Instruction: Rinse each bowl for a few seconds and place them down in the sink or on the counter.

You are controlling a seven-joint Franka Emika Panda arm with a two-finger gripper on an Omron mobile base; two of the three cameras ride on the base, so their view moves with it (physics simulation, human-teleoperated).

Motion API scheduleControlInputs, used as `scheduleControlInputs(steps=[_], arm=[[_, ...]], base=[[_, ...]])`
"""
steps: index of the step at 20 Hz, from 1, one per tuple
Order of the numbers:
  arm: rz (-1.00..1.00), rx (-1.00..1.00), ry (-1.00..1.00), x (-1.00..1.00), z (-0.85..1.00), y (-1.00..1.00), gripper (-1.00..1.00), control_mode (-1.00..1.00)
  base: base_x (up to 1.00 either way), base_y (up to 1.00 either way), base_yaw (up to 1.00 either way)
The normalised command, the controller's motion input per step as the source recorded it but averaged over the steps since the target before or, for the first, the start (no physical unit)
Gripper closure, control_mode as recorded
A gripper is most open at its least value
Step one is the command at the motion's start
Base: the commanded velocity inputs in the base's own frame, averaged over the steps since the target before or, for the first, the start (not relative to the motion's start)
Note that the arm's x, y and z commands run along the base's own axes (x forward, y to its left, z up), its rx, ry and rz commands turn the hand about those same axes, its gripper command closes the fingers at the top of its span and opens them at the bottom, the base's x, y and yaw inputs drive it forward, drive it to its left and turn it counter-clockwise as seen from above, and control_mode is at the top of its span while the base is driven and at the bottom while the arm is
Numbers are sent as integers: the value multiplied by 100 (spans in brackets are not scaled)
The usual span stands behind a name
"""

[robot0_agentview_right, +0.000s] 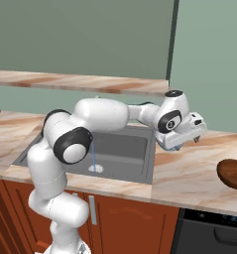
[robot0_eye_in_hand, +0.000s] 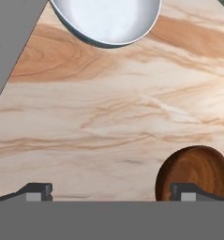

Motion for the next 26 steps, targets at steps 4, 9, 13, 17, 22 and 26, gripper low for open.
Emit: scheduleControlInputs(steps=[4,9,13,17,22,26], arm=[[-14,3,5,-9,1,-29,-100,-100],[-12,6,7,-7,-2,-34,-100,-100],[-9,8,5,-5,-2,-37,-100,-100],[-3,8,3,-1,-1,-34,-100,-100],[0,6,1,0,-6,-31,-100,-100],[0,2,0,-2,-12,-26,-100,-100]], base=[[0,0,0],[0,0,0],[0,0,0],[0,0,0],[0,0,0],[0,0,0]])
